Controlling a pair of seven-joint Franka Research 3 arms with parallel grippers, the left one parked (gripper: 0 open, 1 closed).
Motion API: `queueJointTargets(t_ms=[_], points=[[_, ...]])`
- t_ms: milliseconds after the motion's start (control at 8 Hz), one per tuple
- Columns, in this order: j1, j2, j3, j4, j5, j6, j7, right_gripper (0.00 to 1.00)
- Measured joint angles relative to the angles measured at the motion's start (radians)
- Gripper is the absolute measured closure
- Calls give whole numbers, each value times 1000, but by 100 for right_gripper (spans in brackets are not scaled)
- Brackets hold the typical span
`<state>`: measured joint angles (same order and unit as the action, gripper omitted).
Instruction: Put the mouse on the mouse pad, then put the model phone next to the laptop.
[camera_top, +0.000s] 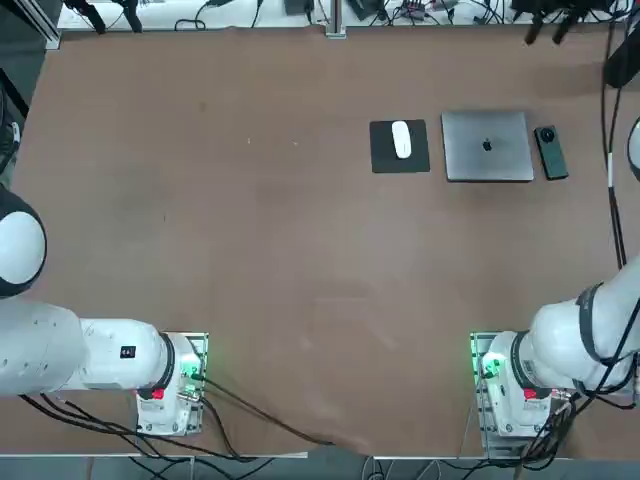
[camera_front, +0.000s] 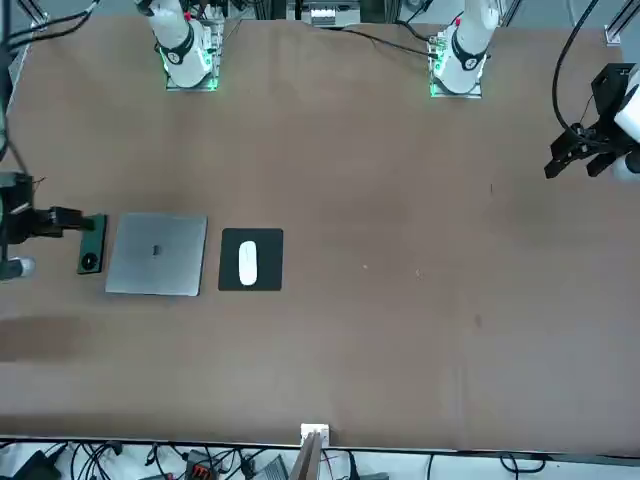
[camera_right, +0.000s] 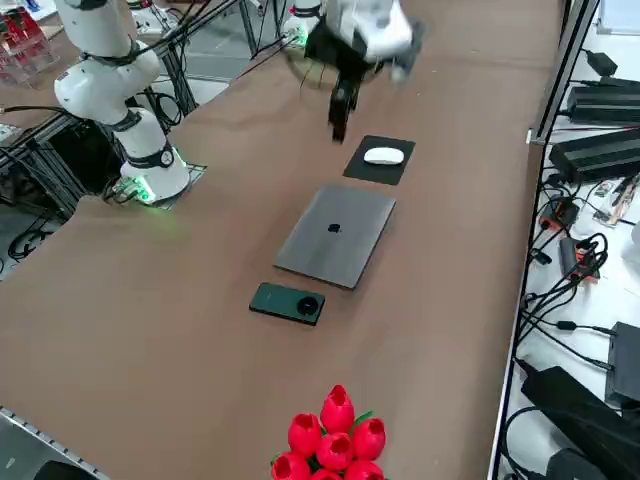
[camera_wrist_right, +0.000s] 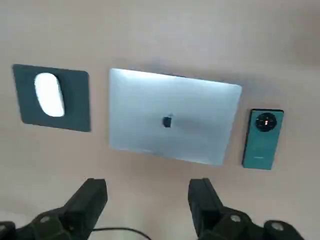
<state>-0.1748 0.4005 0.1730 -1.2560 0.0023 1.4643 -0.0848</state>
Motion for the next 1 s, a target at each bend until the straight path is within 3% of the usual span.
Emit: queueJointTargets(t_ms=[375, 500, 750, 1000], points=[[201, -134, -185, -52, 10, -2, 68, 0], [238, -204, -220, -130, 10, 17, 68, 0], [243, -353, -236, -310, 10, 77, 67, 0], [230, -426, -238, -408, 9, 113, 67, 0]])
